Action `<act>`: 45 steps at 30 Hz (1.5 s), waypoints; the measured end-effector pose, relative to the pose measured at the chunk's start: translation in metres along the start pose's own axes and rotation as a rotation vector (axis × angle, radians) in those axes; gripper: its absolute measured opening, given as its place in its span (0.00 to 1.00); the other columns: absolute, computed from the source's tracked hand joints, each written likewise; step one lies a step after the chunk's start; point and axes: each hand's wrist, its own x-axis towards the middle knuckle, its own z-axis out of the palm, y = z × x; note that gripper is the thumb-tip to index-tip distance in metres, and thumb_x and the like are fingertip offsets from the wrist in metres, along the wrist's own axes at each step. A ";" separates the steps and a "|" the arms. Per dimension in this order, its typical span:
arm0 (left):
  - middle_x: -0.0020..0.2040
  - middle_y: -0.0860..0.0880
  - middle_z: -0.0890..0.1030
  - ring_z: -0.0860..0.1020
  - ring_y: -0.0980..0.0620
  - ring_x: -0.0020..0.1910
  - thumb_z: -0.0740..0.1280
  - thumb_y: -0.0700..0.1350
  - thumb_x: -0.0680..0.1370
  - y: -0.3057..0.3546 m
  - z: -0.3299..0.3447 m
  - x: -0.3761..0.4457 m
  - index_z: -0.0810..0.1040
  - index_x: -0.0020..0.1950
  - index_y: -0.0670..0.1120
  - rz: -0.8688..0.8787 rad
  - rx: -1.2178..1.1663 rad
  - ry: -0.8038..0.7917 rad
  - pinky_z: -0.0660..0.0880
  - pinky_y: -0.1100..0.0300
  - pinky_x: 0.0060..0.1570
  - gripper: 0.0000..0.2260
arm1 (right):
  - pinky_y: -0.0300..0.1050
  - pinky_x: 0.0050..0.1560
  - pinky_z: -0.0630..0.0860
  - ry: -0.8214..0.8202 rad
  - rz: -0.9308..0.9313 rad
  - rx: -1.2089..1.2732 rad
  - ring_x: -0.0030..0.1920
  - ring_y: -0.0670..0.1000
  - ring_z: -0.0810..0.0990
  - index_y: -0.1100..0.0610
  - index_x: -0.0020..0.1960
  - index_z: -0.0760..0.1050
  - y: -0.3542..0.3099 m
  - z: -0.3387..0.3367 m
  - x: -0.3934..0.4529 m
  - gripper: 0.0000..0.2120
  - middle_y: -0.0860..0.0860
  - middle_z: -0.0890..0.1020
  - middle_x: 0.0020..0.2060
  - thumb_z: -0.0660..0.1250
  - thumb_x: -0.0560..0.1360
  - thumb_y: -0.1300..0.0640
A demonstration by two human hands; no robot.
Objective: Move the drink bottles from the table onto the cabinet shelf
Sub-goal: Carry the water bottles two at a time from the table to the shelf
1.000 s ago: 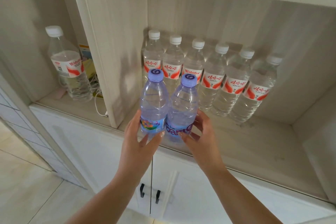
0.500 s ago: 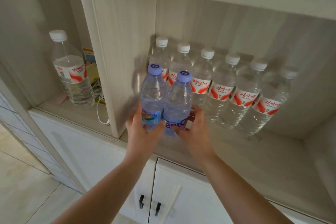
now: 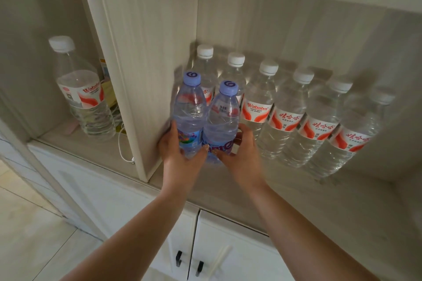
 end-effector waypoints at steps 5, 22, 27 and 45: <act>0.69 0.50 0.72 0.72 0.53 0.69 0.74 0.53 0.64 0.010 -0.005 -0.002 0.65 0.73 0.57 0.024 -0.021 -0.034 0.73 0.47 0.65 0.38 | 0.52 0.55 0.79 -0.035 0.015 0.026 0.58 0.45 0.77 0.49 0.68 0.64 -0.005 -0.004 -0.006 0.38 0.49 0.76 0.60 0.77 0.63 0.49; 0.62 0.59 0.74 0.73 0.64 0.64 0.77 0.53 0.66 0.027 0.024 -0.114 0.63 0.67 0.61 0.068 -0.136 -0.940 0.71 0.63 0.60 0.34 | 0.31 0.53 0.75 0.522 0.382 -0.005 0.60 0.36 0.73 0.38 0.63 0.68 -0.018 -0.107 -0.236 0.27 0.41 0.74 0.61 0.74 0.69 0.56; 0.64 0.58 0.74 0.72 0.66 0.64 0.72 0.53 0.66 0.048 0.039 -0.205 0.64 0.71 0.55 0.104 -0.135 -1.354 0.72 0.71 0.58 0.35 | 0.27 0.54 0.72 0.839 0.560 -0.083 0.59 0.39 0.73 0.42 0.63 0.68 -0.035 -0.128 -0.358 0.27 0.42 0.75 0.60 0.74 0.69 0.55; 0.64 0.55 0.73 0.73 0.61 0.61 0.74 0.50 0.70 0.094 -0.115 -0.696 0.63 0.70 0.56 0.308 -0.147 -2.348 0.72 0.66 0.57 0.32 | 0.20 0.44 0.71 1.735 0.887 -0.320 0.56 0.40 0.75 0.46 0.65 0.68 -0.197 -0.065 -0.889 0.27 0.45 0.73 0.62 0.72 0.68 0.50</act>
